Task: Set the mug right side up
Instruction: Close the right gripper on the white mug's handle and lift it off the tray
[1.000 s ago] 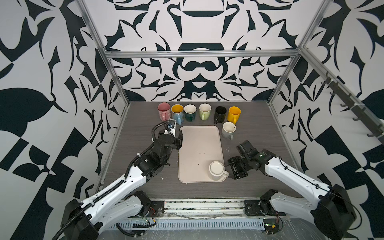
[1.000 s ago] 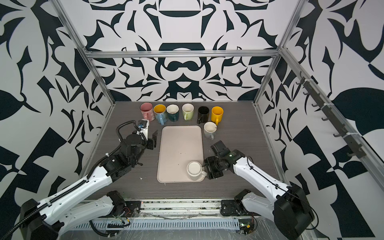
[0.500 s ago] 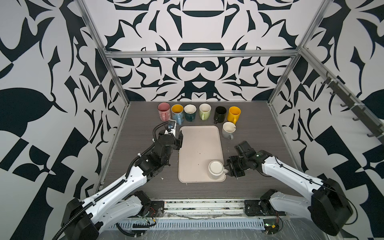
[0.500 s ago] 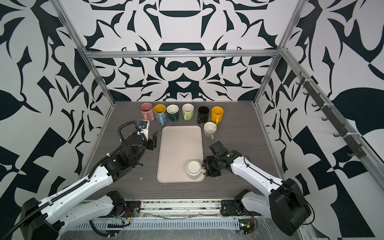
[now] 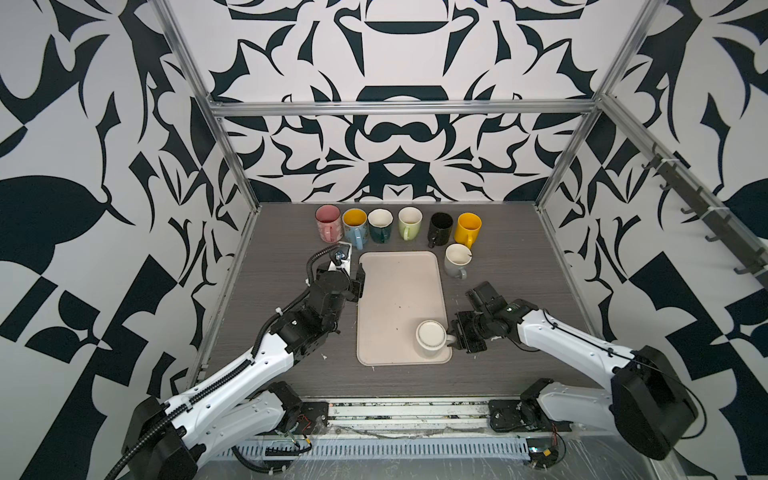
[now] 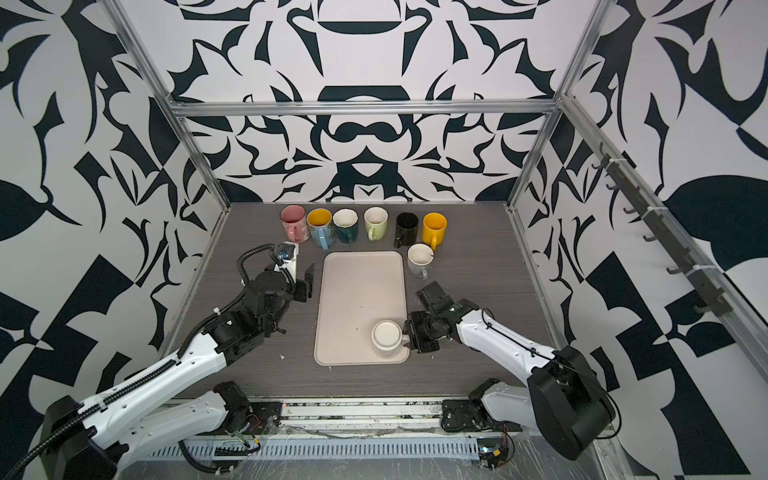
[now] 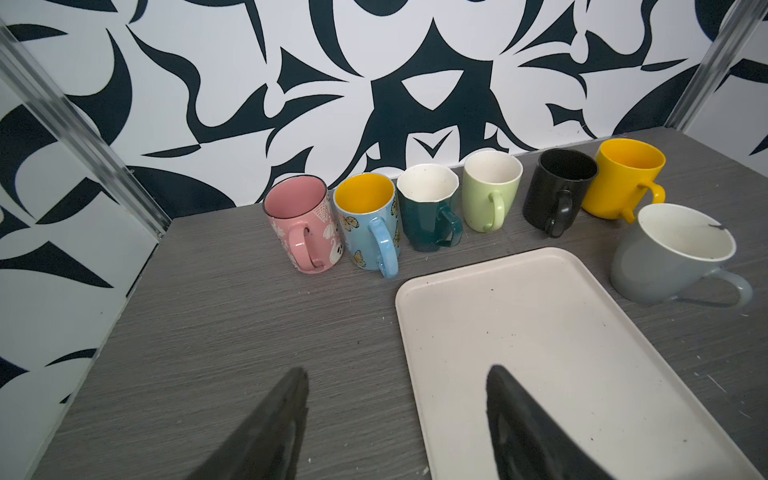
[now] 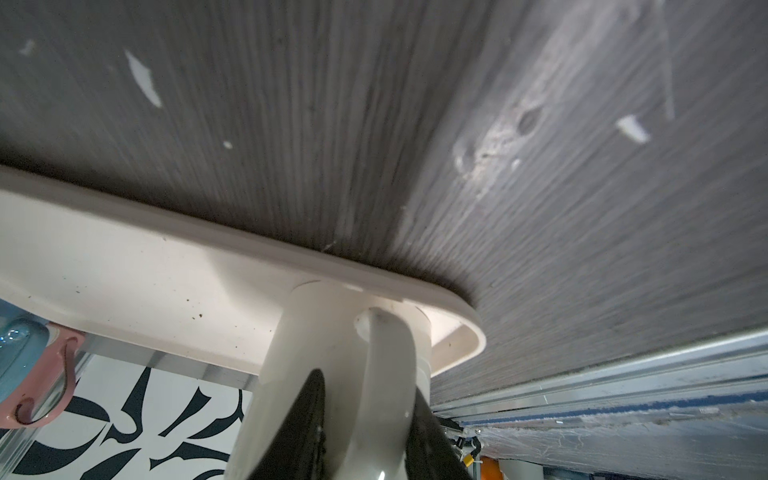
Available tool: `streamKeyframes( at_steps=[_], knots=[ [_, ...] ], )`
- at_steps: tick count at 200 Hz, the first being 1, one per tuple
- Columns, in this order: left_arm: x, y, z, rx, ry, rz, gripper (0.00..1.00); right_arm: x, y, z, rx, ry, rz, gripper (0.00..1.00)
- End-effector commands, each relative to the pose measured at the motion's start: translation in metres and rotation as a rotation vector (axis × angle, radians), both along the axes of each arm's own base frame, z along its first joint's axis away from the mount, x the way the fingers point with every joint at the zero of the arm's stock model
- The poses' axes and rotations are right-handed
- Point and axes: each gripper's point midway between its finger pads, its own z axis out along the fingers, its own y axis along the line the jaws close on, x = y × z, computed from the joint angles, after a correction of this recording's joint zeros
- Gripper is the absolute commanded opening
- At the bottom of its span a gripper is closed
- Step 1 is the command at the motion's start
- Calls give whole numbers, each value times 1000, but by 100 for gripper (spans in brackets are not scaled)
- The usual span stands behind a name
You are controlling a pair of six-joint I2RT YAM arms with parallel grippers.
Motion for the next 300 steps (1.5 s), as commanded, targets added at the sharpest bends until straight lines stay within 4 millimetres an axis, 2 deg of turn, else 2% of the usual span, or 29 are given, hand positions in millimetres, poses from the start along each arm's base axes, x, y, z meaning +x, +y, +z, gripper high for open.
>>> streamKeyframes(
  at_steps=[1, 129, 182, 216, 247, 300],
  knots=[
    [0, 7, 4, -28, -17, 31, 71, 6, 8, 10, 25, -15, 6, 33],
    [-1, 9, 1, -25, -15, 41, 71, 15, 15, 20, 46, -34, 15, 33],
    [-1, 9, -1, -23, -13, 45, 71, 15, 17, 15, 42, -17, 26, 28],
    [0, 9, -1, -20, -13, 46, 71, 17, 20, 15, 48, -16, 33, 21],
    [1, 9, -2, -15, -11, 47, 71, 20, 22, 15, 54, -21, 39, 0],
    [1, 9, -3, -12, -11, 51, 71, 26, 25, 22, 65, -76, 69, 0]
  ],
)
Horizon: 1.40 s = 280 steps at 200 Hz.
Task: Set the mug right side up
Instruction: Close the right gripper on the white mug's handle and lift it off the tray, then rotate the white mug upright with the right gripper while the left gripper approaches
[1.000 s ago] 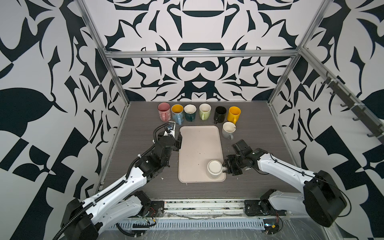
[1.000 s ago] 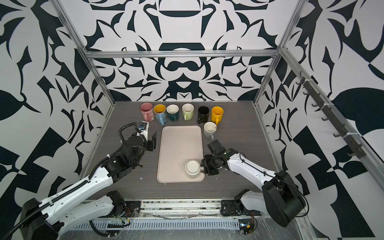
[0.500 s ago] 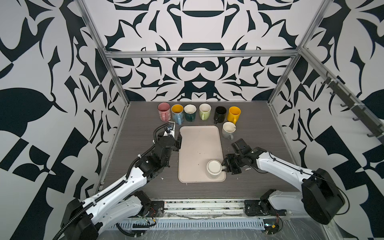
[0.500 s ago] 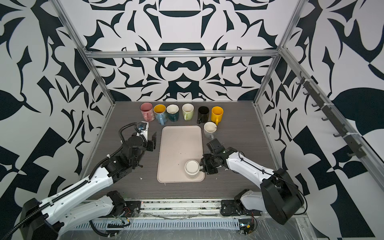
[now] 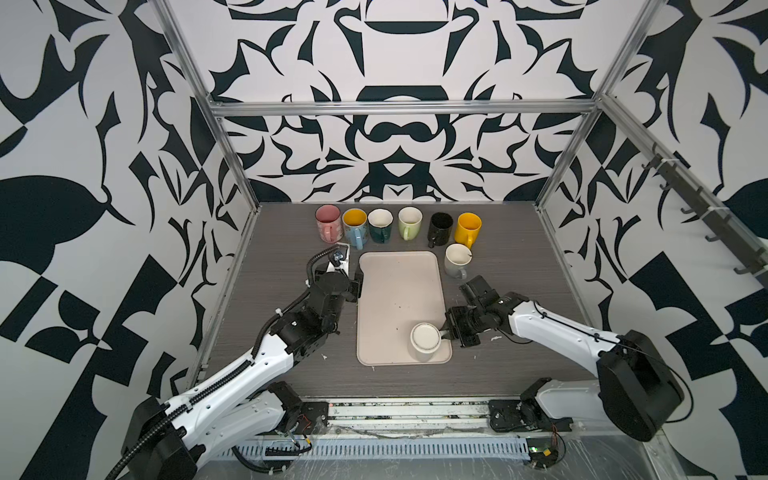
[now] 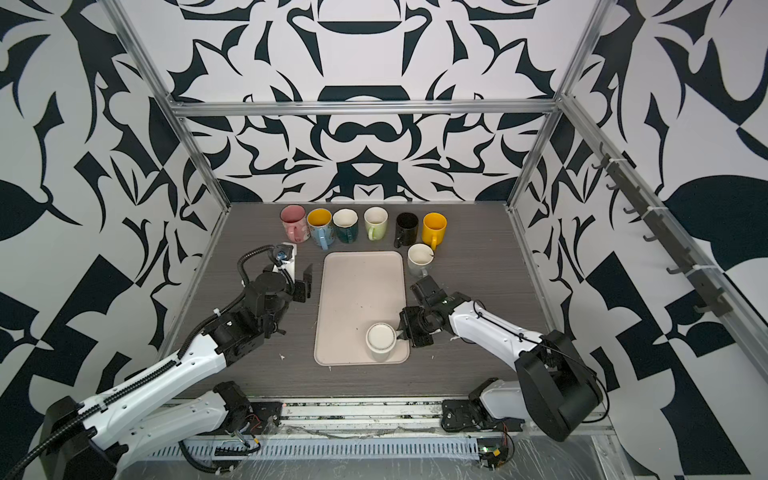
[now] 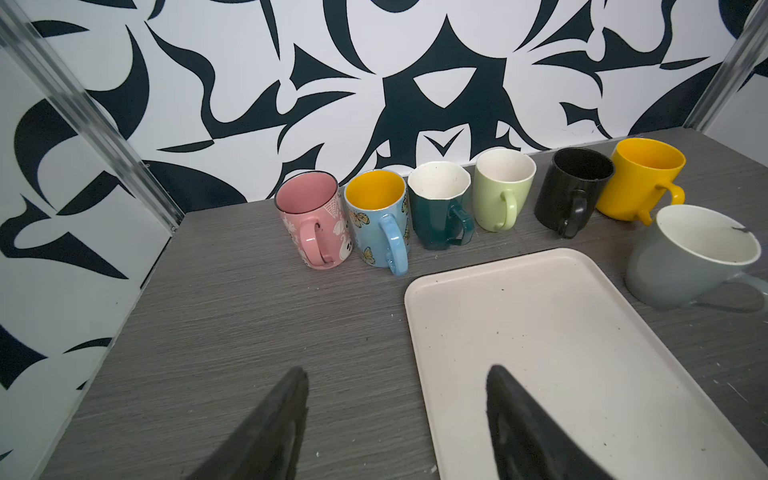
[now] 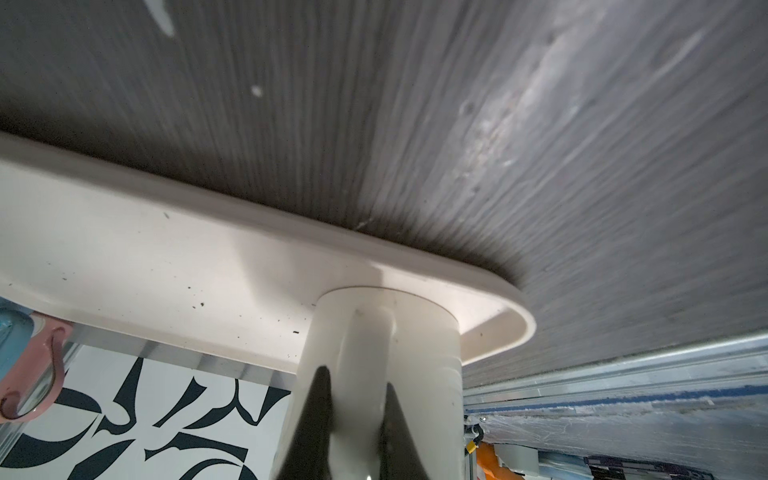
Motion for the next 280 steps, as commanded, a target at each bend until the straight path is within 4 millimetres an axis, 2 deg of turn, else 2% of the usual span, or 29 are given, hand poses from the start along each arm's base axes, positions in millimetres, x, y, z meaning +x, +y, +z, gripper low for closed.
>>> streamKeyframes(
  at_steps=[1, 51, 91, 134, 167, 218, 249, 280],
  knots=[
    [1, 4, 0, -16, -10, 22, 71, 13, 10, 19, 40, -87, 36, 0],
    [2, -1, 5, -28, -12, 5, 71, 45, 19, 58, 52, -353, 143, 0],
    [3, -6, 10, -45, -5, -11, 71, 62, 16, 88, 16, -571, 216, 0],
    [4, -9, 20, -71, -1, -14, 70, 81, 16, 132, -88, -882, 357, 0],
    [1, -23, 40, -132, 18, -88, 71, 94, 38, 170, -139, -1184, 440, 0],
    [-2, -51, 69, -219, 158, -219, 72, 90, 46, 195, -359, -1452, 719, 0],
    [-7, -65, 71, -288, 240, -297, 72, 93, 44, 207, -512, -1599, 830, 0],
    [-12, -74, 71, -366, 299, -385, 72, 92, 48, 210, -630, -1711, 912, 0]
  ],
)
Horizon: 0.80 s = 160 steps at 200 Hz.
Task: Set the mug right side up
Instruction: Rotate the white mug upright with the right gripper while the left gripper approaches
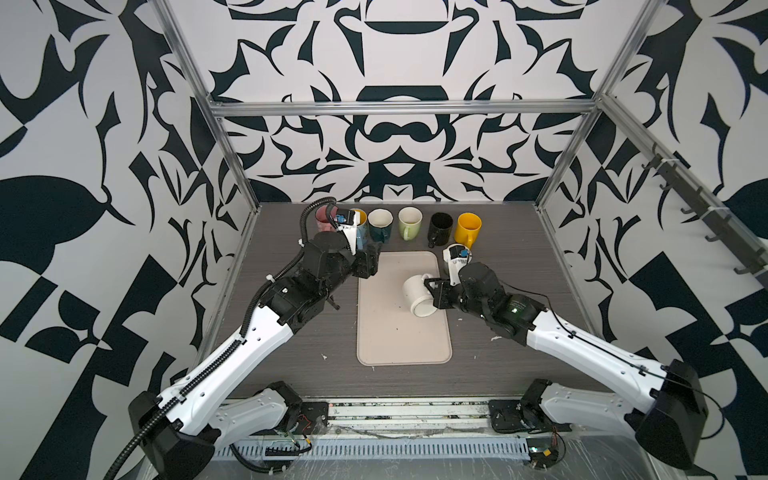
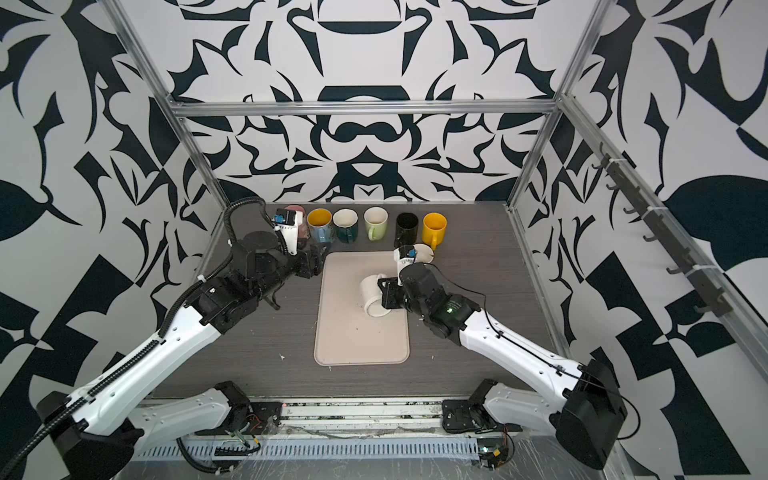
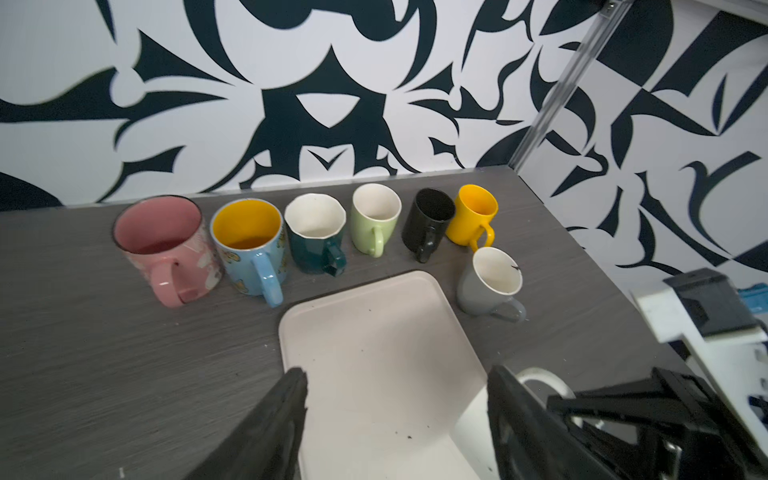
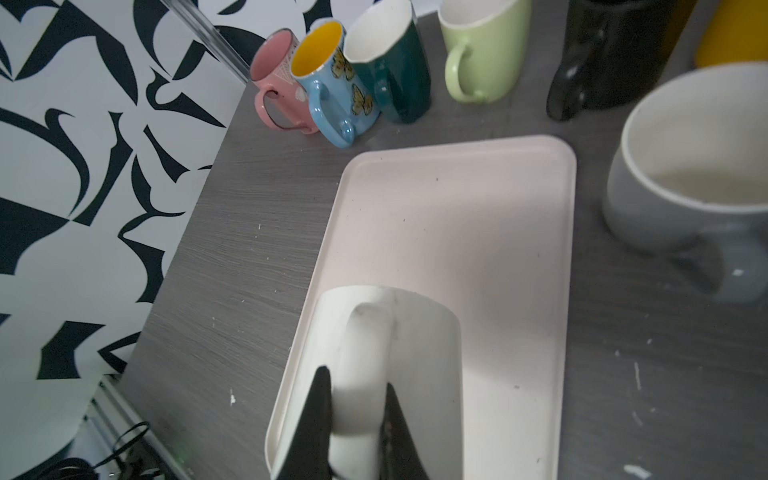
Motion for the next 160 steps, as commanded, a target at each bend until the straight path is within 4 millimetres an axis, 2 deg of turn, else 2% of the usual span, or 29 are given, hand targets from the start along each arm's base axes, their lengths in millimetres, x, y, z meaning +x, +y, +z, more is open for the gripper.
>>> streamKeyframes(
  at_steps=[1, 42, 70, 99, 103, 110, 136, 160],
  knots=[
    [-13, -12, -6, -76, 109, -107, 72, 14, 7, 62, -1, -316, 35, 0],
    [-20, -27, -4, -188, 218, -236, 71, 4, 22, 66, -102, -485, 117, 0],
    [-27, -42, -2, -228, 299, -336, 70, -2, 26, 76, -214, -621, 110, 0],
    [-31, -47, -16, -196, 452, -358, 69, -14, 36, 87, -348, -782, 134, 0],
    [-29, -51, -28, -186, 503, -363, 68, -15, 37, 89, -368, -803, 134, 0],
    [-32, -54, -31, -189, 552, -382, 67, -17, 39, 92, -401, -841, 130, 0],
    [-43, -64, -33, -222, 652, -456, 63, -19, 44, 96, -521, -952, 100, 0],
    [-45, -60, -29, -211, 651, -454, 63, -17, 46, 98, -631, -1035, 59, 0]
  ],
)
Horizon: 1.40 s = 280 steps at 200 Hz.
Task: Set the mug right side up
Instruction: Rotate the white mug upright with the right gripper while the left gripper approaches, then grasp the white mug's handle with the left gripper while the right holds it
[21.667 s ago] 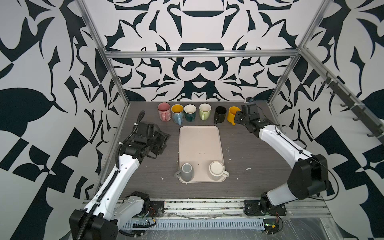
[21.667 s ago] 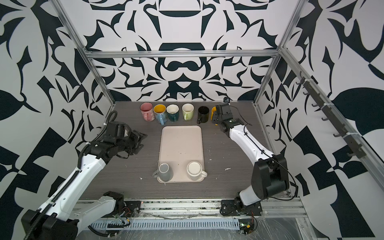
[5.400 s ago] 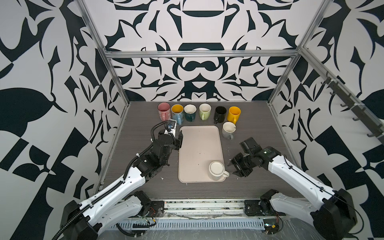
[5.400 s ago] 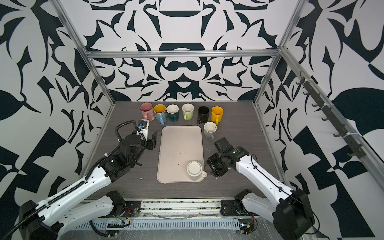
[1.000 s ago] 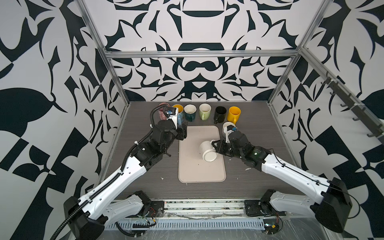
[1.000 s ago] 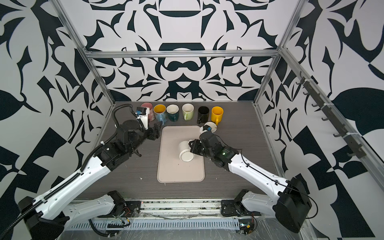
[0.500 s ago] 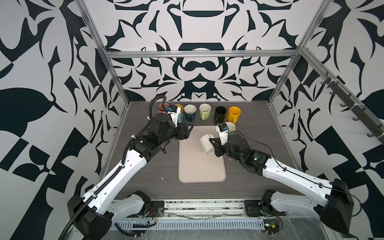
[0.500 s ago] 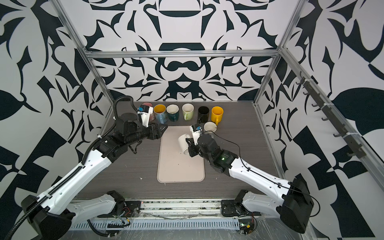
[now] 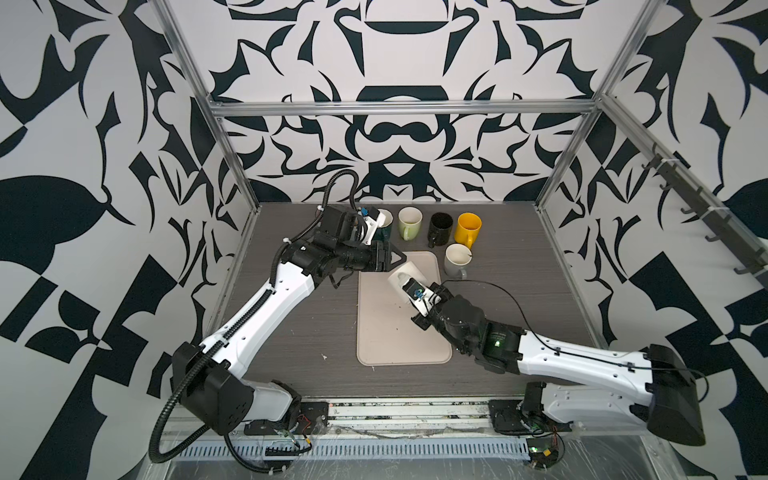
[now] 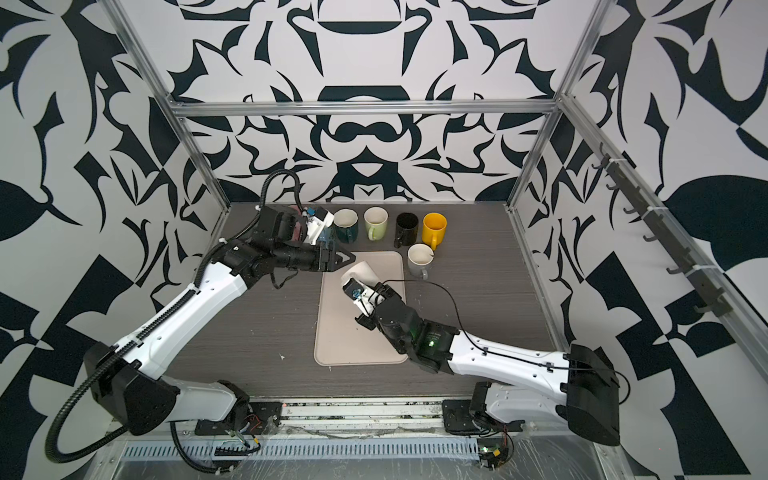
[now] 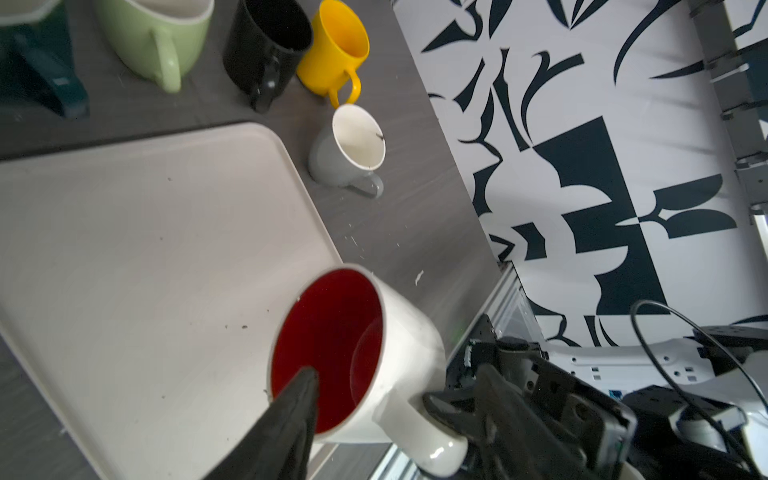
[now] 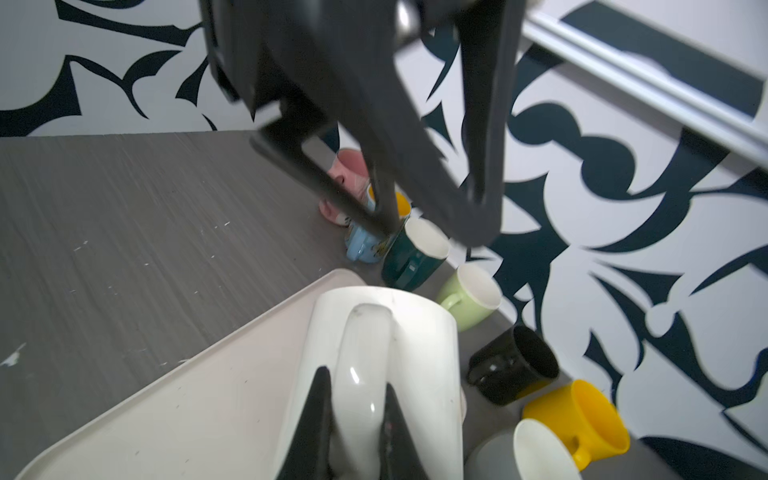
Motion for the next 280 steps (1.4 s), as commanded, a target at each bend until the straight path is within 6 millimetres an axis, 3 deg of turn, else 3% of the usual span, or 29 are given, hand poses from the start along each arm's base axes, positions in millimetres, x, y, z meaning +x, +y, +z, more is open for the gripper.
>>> streamKeyframes(
  at_steps=[1, 56, 97, 153, 203, 280],
  knots=[
    [-21, 4, 10, -14, 71, -49, 63, 13, -11, 51, 18, -245, -131, 0],
    [-27, 16, 22, 12, 21, -22, 63, 21, -4, 60, -151, -478, -257, 0],
    [-25, 22, 14, 60, 26, 0, 63, 22, 10, 64, -233, -650, -329, 0],
    [-17, 36, 5, 135, 22, 66, 63, 27, 34, 60, -288, -678, -308, 0],
    [-14, 45, 2, 172, 9, 113, 62, 26, 35, 70, -280, -698, -307, 0],
    [0, 42, -2, 133, 21, 163, 54, 22, 43, 76, -267, -712, -294, 0]
  ],
)
